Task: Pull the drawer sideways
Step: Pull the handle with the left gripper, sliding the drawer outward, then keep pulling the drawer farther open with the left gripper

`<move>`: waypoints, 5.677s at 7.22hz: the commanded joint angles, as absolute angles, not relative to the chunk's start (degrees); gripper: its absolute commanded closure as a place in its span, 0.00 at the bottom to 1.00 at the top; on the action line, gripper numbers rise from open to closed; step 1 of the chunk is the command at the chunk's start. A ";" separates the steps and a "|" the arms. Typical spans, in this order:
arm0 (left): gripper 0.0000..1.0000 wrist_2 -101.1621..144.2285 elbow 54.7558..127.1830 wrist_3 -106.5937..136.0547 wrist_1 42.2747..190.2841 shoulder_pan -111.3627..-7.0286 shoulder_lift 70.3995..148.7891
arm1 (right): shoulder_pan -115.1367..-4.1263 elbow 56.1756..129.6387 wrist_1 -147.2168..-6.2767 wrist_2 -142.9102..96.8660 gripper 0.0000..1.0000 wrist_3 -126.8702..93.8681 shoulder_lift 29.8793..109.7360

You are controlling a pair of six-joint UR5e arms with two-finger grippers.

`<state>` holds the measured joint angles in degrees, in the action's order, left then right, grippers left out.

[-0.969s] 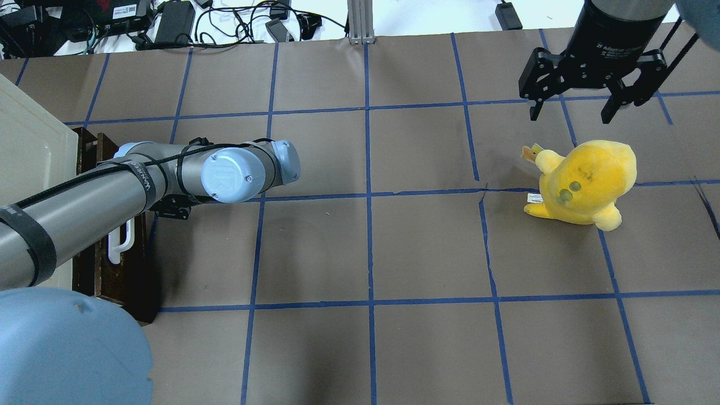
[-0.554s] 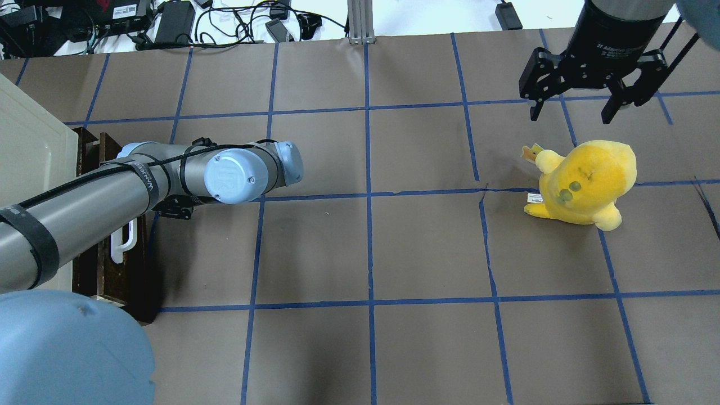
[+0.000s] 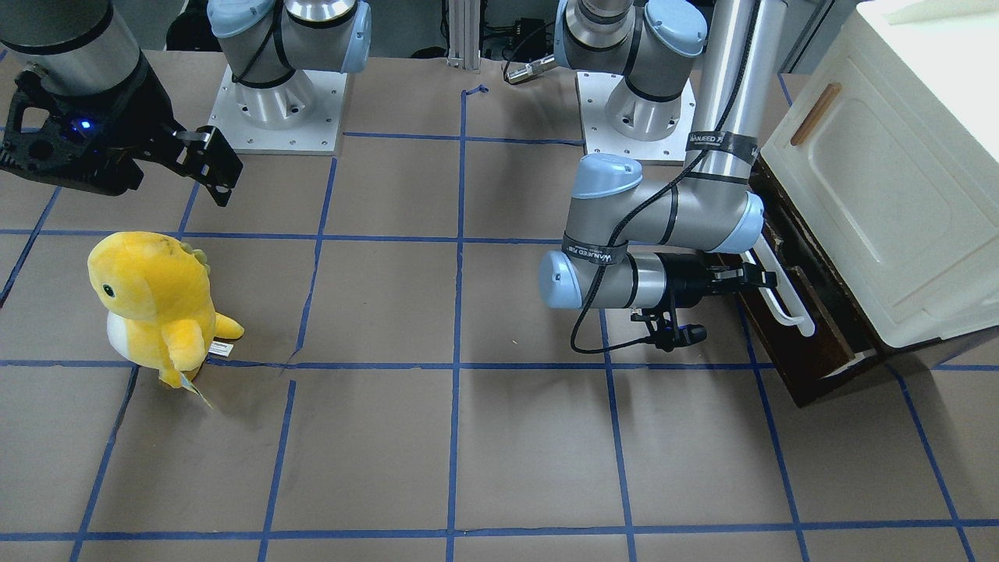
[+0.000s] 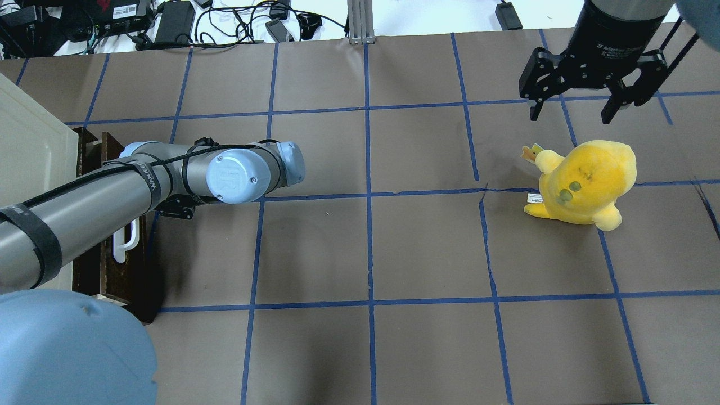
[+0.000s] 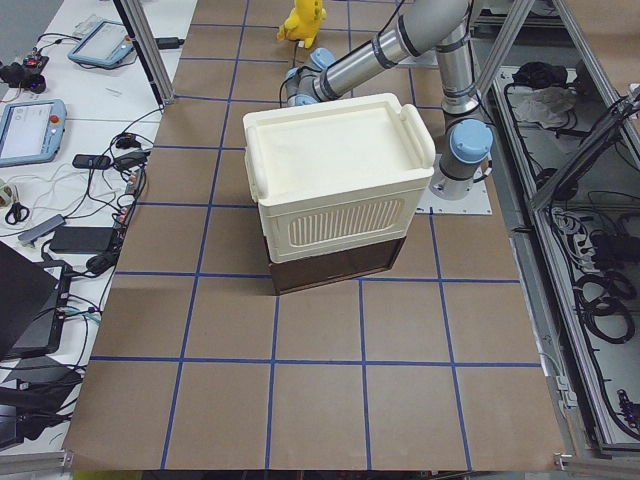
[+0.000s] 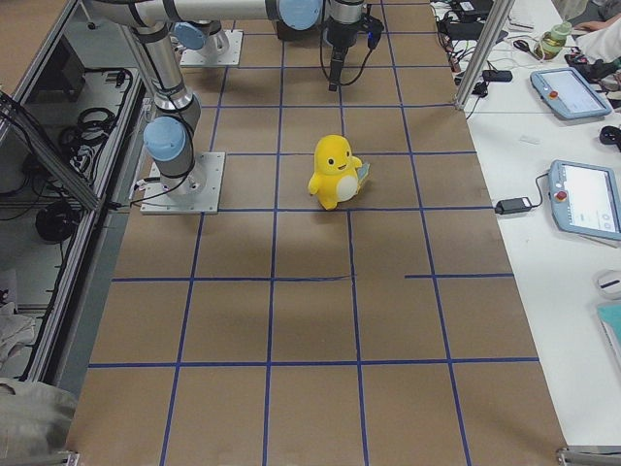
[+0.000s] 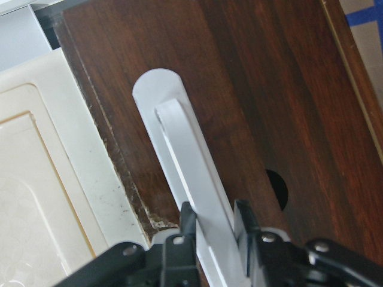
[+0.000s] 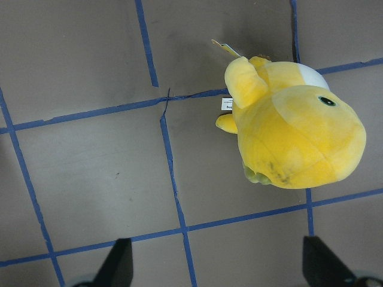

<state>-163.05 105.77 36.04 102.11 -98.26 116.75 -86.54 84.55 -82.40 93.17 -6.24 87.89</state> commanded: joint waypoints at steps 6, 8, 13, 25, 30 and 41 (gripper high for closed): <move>0.85 -162.42 103.97 35.95 102.22 -100.11 117.60 | -86.49 84.55 -82.44 93.16 0.00 -6.24 87.89; 0.85 -162.51 104.24 35.95 102.65 -101.24 117.51 | -86.48 84.55 -82.44 93.16 0.00 -6.24 87.89; 0.85 -162.69 103.97 35.95 103.01 -102.13 117.51 | -86.57 84.55 -82.44 93.16 0.00 -6.24 87.89; 0.88 -162.60 103.62 35.95 102.30 -103.80 117.86 | -86.57 84.55 -82.35 93.16 0.00 -6.24 87.89; 0.88 -162.51 103.45 35.95 102.39 -103.89 118.21 | -86.57 84.55 -82.44 93.16 0.00 -6.24 87.89; 0.88 -162.51 102.83 35.86 102.48 -106.52 118.56 | -86.57 84.55 -82.44 93.16 0.00 -6.24 87.89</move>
